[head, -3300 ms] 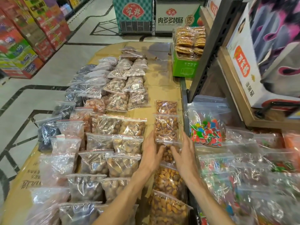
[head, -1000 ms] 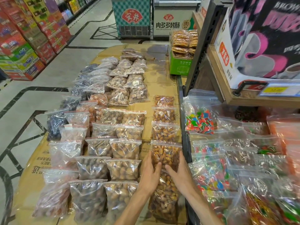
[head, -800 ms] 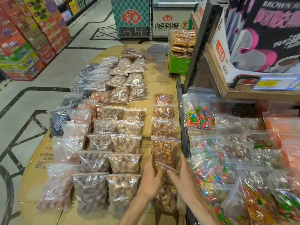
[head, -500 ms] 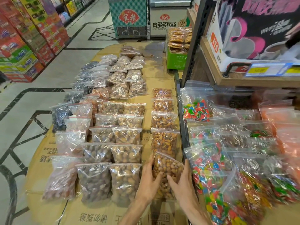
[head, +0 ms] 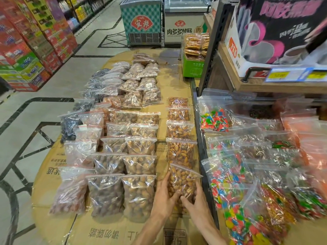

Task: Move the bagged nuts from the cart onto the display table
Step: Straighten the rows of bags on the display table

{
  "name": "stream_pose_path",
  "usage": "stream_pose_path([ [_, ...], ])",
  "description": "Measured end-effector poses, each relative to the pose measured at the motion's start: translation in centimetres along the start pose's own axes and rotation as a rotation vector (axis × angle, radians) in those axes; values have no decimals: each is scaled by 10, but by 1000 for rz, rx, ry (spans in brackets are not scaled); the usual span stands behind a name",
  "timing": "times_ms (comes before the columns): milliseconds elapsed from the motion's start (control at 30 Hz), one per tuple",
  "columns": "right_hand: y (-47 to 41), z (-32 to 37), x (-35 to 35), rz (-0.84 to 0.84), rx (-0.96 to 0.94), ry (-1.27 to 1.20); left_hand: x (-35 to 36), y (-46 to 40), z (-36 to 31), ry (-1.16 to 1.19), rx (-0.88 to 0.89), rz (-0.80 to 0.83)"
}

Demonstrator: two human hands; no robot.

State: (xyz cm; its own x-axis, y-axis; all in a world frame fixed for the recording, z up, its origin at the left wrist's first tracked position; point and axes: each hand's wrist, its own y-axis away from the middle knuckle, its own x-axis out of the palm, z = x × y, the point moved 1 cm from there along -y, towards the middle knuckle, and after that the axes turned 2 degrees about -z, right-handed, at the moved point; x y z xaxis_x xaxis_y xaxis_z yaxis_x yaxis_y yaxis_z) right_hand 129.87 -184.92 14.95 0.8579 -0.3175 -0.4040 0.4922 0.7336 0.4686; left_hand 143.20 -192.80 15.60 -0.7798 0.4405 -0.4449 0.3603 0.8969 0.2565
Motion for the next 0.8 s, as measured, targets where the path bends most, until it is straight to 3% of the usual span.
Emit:
stream_pose_path([
  [267,-7,8,0,-6,-79,-18,2,-1,-5,80,57,-95],
  [800,-18,0,-2,4,-126,37,4,3,1,76,115,-85],
])
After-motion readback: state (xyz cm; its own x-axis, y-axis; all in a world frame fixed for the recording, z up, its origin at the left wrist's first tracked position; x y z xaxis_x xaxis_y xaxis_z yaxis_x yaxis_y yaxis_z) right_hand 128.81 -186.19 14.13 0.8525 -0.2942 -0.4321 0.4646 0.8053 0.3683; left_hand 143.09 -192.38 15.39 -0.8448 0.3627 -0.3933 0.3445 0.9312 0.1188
